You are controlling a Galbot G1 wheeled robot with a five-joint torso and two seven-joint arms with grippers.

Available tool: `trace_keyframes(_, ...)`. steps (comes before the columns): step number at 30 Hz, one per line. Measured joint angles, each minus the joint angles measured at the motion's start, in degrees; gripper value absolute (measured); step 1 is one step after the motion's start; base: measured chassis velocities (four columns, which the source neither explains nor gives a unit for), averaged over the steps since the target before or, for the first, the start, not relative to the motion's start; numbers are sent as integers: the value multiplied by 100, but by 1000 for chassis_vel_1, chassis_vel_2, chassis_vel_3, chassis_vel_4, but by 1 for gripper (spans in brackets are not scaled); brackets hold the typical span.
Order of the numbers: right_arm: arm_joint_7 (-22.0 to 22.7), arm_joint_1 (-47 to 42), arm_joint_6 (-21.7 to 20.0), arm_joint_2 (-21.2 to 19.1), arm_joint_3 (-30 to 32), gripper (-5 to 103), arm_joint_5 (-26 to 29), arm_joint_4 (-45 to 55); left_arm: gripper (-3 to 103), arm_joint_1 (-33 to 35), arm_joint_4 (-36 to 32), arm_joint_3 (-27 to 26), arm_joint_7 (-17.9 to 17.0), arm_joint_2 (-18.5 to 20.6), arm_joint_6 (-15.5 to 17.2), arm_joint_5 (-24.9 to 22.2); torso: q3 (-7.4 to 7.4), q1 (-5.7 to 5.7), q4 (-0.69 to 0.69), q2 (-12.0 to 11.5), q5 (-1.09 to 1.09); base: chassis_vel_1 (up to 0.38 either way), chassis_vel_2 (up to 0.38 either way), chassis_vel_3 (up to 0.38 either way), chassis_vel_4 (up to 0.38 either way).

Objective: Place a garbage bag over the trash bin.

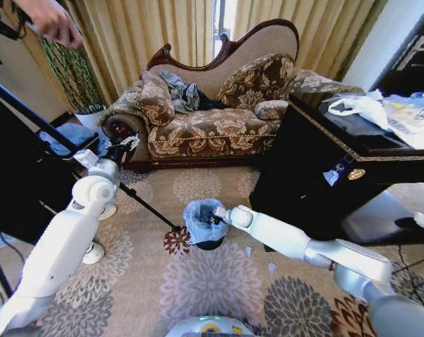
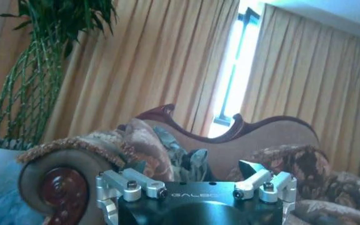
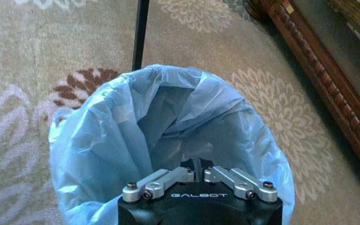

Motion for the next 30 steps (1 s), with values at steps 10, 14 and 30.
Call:
trace_keyframes(10,-235,404,40,429,-717,0,-181,-677,99,-188,-34,-77,5,-64,2,-150,0,0,-1,0,1,0,0,0,0)
trace_keyframes(14,-406,578,65,642,-1017,0,-332,-959,99,-172,-66,-172,13,-86,6,-212,0,0,1,0,0,0,0,0,0)
trace_keyframes(30,-979,979,410,1238,-1836,0,-1017,-1788,100,-118,-62,-329,137,-124,-17,-300,0,0,0,0,0,0,0,0,0)
